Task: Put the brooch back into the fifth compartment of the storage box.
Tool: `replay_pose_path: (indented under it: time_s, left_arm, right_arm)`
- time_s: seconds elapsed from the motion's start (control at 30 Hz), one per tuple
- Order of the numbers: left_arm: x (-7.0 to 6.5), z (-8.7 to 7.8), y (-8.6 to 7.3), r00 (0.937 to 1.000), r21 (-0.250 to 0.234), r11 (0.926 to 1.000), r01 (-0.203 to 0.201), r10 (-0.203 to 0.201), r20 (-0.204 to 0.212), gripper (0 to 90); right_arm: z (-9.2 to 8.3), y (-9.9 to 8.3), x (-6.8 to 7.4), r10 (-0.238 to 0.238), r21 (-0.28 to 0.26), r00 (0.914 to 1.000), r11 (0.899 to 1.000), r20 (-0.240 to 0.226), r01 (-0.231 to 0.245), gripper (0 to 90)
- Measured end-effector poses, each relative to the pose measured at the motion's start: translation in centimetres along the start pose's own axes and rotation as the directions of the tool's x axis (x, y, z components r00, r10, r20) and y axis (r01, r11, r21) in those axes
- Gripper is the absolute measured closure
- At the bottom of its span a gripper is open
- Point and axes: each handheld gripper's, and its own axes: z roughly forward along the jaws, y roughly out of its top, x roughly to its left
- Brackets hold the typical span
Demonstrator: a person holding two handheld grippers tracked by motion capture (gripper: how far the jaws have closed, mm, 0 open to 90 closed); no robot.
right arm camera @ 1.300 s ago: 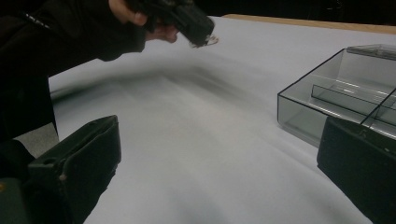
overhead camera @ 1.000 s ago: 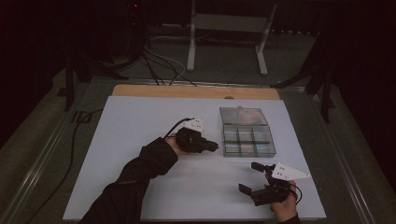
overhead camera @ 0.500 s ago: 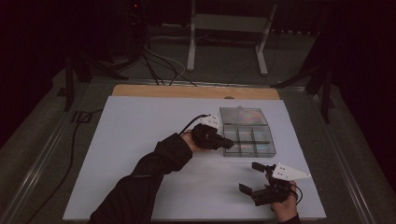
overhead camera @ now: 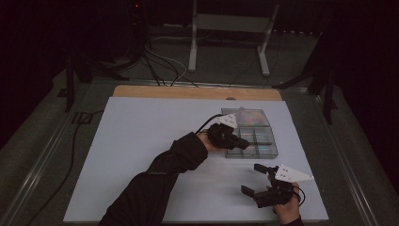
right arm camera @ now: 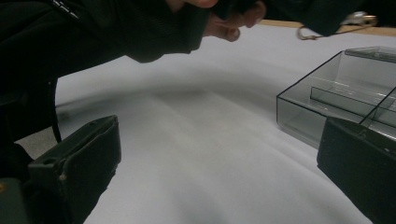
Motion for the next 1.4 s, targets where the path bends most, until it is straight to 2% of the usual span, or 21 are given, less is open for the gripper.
replay_pose_path:
  time_s: [0.27, 0.47, 0.77, 0.9, 1.0, 1.07, 1.13, 1.23, 1.27, 1.33, 1.4]
  left_arm:
    - [0.2, 1.8, 0.5, 0.9999, 0.0, 0.9999, 0.012, -0.012, 0.008, 87.1]
    - [0.4, 3.1, 0.8, 1.0, 0.012, 0.9999, 0.001, -0.001, 0.001, 87.1]
    - [1.2, 4.5, 0.7, 0.9989, -0.002, 0.9989, 0.046, -0.046, -0.006, 87.1]
    - [1.4, 5.1, 0.5, 0.9993, 0.015, 0.9993, 0.036, -0.035, -0.012, 86.8]
    - [1.7, 5.4, 0.3, 0.9987, 0.016, 0.9988, 0.047, -0.046, -0.023, 86.8]
    - [2.0, 5.5, 0.3, 0.9984, 0.023, 0.9991, 0.035, -0.034, -0.045, 86.8]
    - [2.3, 5.6, 0.2, 0.9975, 0.018, 0.9986, 0.05, -0.049, -0.05, 86.8]
    - [2.6, 5.5, 0.2, 0.9963, 0.018, 0.9985, 0.052, -0.05, -0.07, 86.7]
    - [2.6, 5.5, 0.2, 0.9951, 0.016, 0.9989, 0.045, -0.043, -0.089, 86.5]
    - [2.8, 5.3, 0.2, 0.9931, 0.001, 0.9974, 0.073, -0.072, -0.093, 77.4]
    - [2.8, 5.1, 0.3, 0.9923, 0.002, 0.9971, 0.077, -0.076, -0.097, 63.9]
  right_arm:
    - [-0.1, 0.0, -0.1, 0.005, -0.009, 1.0, 1.0, -0.002, -0.005, 0.0]
    - [-0.1, 0.0, 0.0, 0.003, -0.01, 1.0, 1.0, -0.006, -0.003, 0.0]
    - [-0.2, 0.0, -0.1, 0.003, -0.009, 1.0, 1.0, -0.006, -0.003, 0.0]
    - [-0.2, 0.1, -0.1, 0.002, -0.013, 1.0, 1.0, -0.006, -0.002, 0.0]
    - [-0.2, 0.0, -0.1, 0.005, -0.015, 1.0, 1.0, -0.006, -0.005, 0.0]
    - [-0.2, 0.0, -0.1, 0.005, -0.013, 1.0, 1.0, -0.006, -0.006, 0.0]
    - [-0.2, 0.0, -0.1, 0.005, -0.012, 1.0, 1.0, -0.007, -0.005, 0.0]
    - [-0.3, 0.0, -0.1, 0.007, -0.014, 1.0, 1.0, -0.006, -0.007, 0.0]
    - [-0.2, 0.0, -0.1, 0.005, -0.014, 1.0, 1.0, -0.007, -0.005, 0.0]
    - [-0.3, 0.0, -0.2, 0.005, -0.012, 1.0, 1.0, -0.007, -0.005, 0.0]
    - [-0.3, 0.0, -0.2, 0.009, -0.015, 0.9999, 1.0, -0.009, -0.01, 0.0]
